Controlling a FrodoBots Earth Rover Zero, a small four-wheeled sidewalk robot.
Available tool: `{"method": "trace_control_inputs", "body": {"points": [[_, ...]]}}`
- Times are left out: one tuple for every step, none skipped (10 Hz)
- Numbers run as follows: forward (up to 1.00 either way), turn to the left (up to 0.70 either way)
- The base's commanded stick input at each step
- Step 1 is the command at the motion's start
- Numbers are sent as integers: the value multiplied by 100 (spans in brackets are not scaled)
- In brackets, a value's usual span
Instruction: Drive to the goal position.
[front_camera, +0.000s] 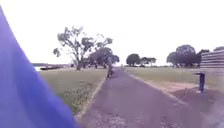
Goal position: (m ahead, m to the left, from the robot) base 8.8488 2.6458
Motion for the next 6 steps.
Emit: {"method": "trace_control_inputs", "body": {"points": [[70, 0], [70, 0], [70, 0], [70, 0], [70, 0], [70, 0]]}}
